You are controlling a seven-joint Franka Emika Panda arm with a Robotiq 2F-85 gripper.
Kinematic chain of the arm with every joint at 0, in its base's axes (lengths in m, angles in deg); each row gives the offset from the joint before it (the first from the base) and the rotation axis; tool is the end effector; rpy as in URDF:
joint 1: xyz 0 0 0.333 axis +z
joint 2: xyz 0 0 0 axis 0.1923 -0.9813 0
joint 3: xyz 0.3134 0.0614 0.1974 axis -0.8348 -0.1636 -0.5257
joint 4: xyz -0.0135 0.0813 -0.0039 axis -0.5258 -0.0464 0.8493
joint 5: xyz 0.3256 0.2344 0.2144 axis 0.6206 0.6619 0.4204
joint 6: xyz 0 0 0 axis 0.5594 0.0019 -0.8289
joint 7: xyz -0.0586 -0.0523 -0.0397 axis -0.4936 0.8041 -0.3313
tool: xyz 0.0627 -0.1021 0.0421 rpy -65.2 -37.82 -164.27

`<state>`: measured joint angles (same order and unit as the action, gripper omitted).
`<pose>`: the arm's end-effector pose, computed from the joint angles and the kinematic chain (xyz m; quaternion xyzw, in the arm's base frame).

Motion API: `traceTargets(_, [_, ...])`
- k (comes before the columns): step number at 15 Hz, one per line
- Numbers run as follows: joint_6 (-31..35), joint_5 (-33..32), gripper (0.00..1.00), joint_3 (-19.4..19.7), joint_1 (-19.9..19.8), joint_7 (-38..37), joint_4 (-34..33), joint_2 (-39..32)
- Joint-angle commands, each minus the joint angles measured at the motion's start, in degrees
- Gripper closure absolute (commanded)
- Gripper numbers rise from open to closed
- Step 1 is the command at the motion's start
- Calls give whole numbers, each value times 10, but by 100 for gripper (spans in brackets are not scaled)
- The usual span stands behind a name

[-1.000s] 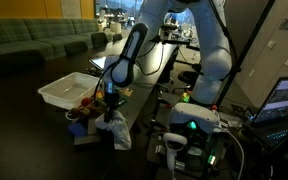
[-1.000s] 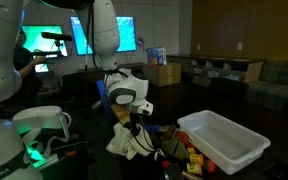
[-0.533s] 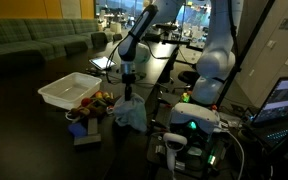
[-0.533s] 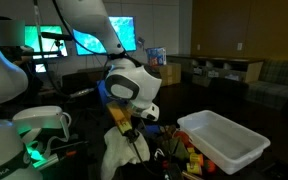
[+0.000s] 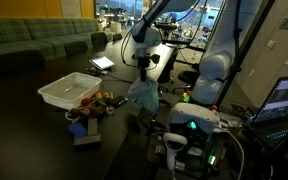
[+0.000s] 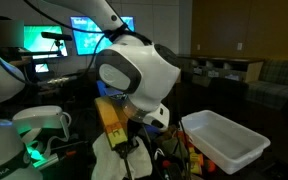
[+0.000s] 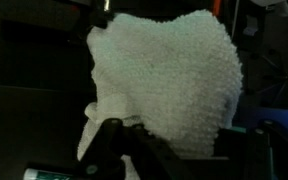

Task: Use the towel to push the items that are on the table to the left

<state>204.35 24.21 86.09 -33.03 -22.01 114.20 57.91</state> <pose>0.4033 -0.1308 0.2288 -0.9590 -0.0937 0.1182 0.2398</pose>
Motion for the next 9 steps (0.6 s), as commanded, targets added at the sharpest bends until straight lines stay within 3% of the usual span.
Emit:
traceTargets(1, [57, -24, 100, 67, 35, -42, -14, -8])
traceTargets(4, [178, -2, 100, 89, 49, -65, -35, -53])
traceTargets(9, [323, 4, 100, 79, 54, -117, -87, -153])
